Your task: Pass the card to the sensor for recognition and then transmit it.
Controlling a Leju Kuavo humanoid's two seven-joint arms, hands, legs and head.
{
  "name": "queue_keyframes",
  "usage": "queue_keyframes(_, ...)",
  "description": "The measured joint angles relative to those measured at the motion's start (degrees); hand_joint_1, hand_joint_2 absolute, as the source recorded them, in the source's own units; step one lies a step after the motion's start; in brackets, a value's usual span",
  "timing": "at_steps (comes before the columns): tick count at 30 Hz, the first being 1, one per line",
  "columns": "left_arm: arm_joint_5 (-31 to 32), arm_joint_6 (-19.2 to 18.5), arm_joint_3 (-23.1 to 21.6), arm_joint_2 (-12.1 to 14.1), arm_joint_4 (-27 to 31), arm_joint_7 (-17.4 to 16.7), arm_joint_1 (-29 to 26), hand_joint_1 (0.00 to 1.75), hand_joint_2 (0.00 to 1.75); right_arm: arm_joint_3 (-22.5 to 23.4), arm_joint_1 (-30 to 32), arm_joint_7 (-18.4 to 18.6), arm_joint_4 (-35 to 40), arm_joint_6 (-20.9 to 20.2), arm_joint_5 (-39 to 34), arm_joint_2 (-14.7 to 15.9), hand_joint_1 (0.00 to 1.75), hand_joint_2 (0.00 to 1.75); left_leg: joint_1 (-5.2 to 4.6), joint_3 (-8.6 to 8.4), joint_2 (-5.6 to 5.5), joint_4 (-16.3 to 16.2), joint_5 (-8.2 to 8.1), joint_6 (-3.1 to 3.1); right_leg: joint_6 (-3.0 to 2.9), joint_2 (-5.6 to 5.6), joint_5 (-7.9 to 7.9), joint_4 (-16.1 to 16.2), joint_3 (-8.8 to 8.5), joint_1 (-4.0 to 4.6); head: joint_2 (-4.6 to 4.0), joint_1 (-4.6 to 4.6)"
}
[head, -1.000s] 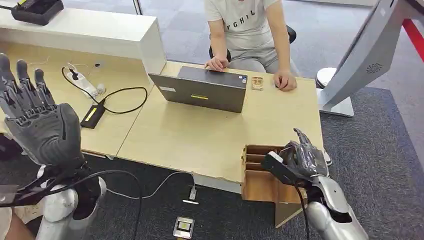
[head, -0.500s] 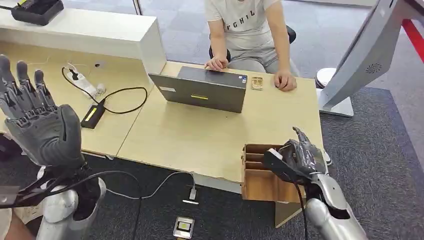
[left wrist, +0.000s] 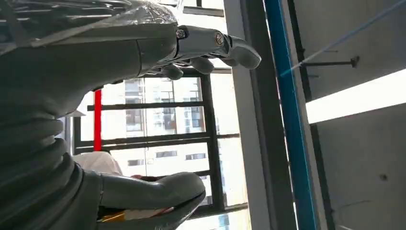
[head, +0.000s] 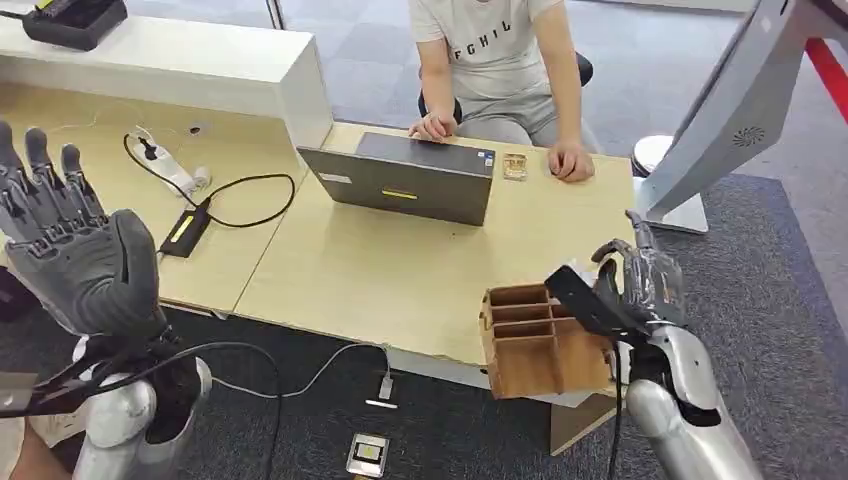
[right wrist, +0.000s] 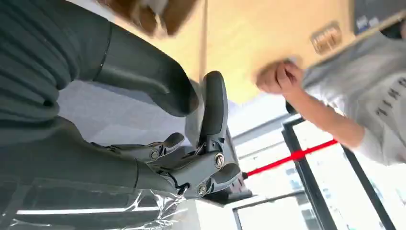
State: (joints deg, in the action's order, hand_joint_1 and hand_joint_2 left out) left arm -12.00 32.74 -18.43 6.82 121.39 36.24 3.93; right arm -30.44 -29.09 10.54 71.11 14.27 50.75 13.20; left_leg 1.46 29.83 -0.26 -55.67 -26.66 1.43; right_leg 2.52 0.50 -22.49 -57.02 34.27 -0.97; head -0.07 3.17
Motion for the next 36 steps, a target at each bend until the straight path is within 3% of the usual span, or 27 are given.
queue_keyframes(8, -0.85, -1.29, 0.00, -0.15, -0.04, 1.25, -0.26, 0.00, 1.75, 3.69, -0.22, 0.06, 10.25, 1.83, -3.28, 1.81, 1.75, 1.75, 0.00, 0.00, 0.00, 0.01, 0.00, 0.00, 0.00, 0.01, 0.00, 0.00, 0.00, 0.00, 0.00, 0.02)
queue_keyframes(15, -2.91, -2.34, -0.04, -0.50, -0.87, 2.01, 0.24, 0.00, 1.75, 3.78, -5.10, -2.01, 10.11, 1.70, -4.41, 1.66, 1.75, 1.75, 0.00, 0.03, 0.01, 0.01, 0.01, 0.00, -0.01, 0.01, 0.01, 0.00, 0.01, 0.00, 0.00, 0.00)
queue_keyframes(26, -5.49, -3.80, -0.87, -1.77, -3.69, 3.58, 3.93, 0.00, 1.75, 0.24, -21.91, -2.73, -11.42, 2.99, 0.20, -4.02, 1.75, 1.75, 0.02, 0.09, -0.02, 0.00, 0.05, 0.02, -0.01, -0.01, 0.03, -0.02, 0.03, 0.01, 0.00, 0.00)
queue_keyframes(36, -6.40, -4.63, -2.03, -2.23, -5.20, 3.72, 5.21, 0.00, 1.75, -4.96, -28.47, 0.52, -29.49, 3.52, 5.95, -9.53, 1.75, 1.75, 0.01, 0.17, -0.02, 0.00, 0.04, 0.02, 0.00, -0.01, 0.01, -0.02, 0.16, 0.01, 0.00, 0.02)
